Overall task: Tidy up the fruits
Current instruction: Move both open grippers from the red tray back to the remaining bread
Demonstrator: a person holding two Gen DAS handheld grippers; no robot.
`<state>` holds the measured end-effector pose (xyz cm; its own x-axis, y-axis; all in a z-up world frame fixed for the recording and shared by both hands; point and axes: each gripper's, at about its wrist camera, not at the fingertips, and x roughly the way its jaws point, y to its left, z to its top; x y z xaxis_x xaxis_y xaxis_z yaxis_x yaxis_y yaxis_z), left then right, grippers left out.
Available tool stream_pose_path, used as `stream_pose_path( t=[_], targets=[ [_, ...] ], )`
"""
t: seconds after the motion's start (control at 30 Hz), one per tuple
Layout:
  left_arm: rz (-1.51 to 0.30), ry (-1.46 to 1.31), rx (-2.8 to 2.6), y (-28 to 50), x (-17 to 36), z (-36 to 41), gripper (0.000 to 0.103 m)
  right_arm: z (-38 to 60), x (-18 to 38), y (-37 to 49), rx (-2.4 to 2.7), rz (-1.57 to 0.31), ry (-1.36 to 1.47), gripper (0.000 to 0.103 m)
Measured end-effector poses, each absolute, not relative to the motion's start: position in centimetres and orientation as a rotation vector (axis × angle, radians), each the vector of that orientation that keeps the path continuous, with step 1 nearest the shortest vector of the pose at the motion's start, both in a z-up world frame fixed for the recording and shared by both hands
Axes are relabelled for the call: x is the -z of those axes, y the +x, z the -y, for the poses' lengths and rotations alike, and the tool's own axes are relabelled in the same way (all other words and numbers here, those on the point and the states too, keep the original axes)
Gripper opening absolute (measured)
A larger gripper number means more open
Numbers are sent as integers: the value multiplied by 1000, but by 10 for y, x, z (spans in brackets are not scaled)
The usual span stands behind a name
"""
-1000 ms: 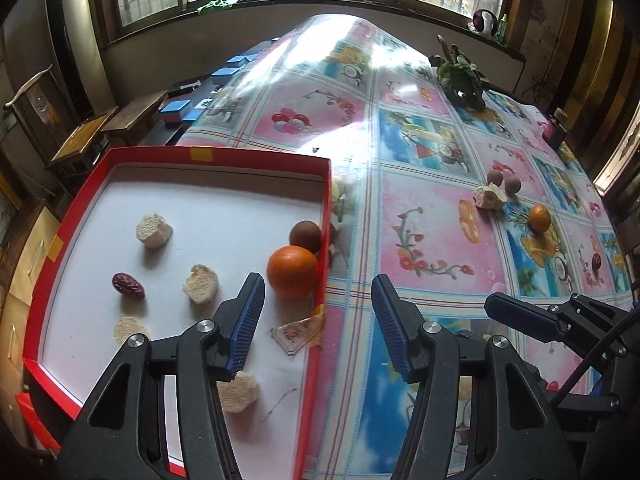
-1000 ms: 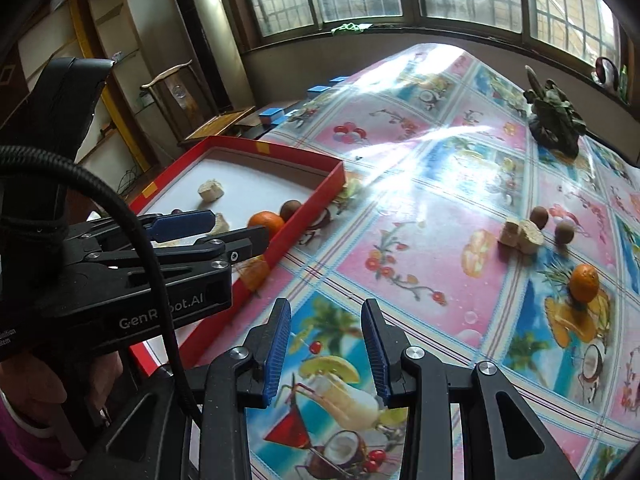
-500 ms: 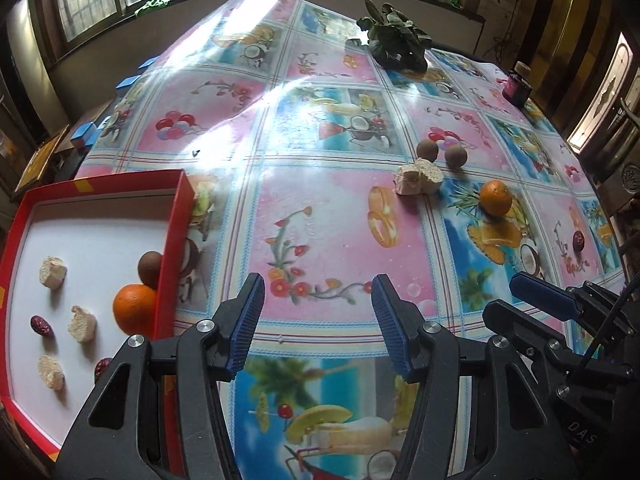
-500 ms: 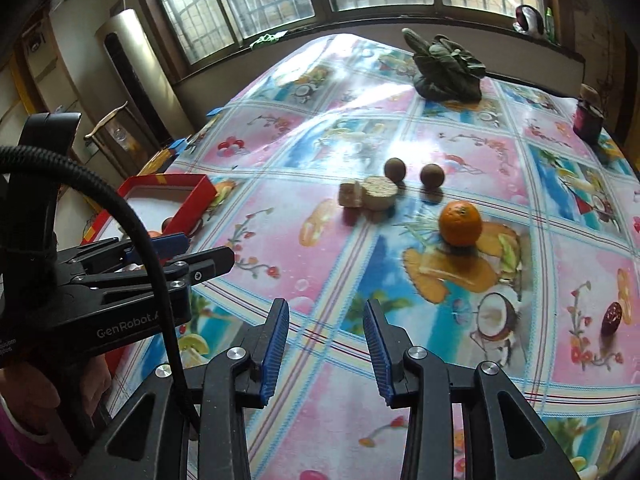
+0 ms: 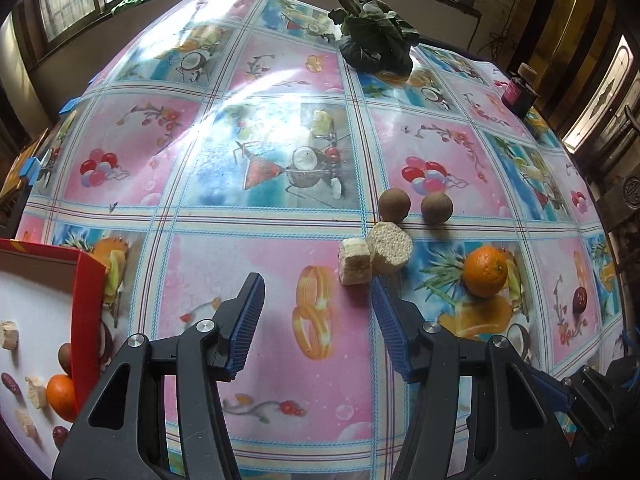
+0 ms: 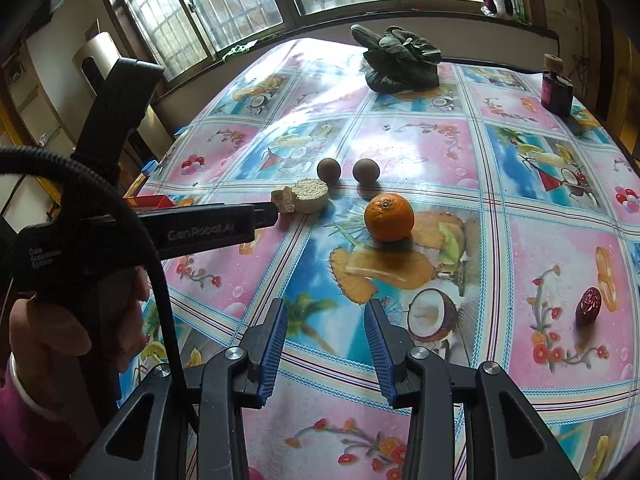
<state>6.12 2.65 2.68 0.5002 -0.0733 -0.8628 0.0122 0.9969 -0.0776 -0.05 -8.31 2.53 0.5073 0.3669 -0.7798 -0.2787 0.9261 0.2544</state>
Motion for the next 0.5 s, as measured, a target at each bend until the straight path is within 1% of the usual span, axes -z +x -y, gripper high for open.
stream_pose_path(
  t=[0.2,0.5],
  targets=[
    [-1057,-69,37,75,-20,-28,56,79,-26,2,-420,-963,95,39],
    [-1061,-111,-42,74,-21,-63,56,74,-24,4,-437,-973,85,40]
  ],
)
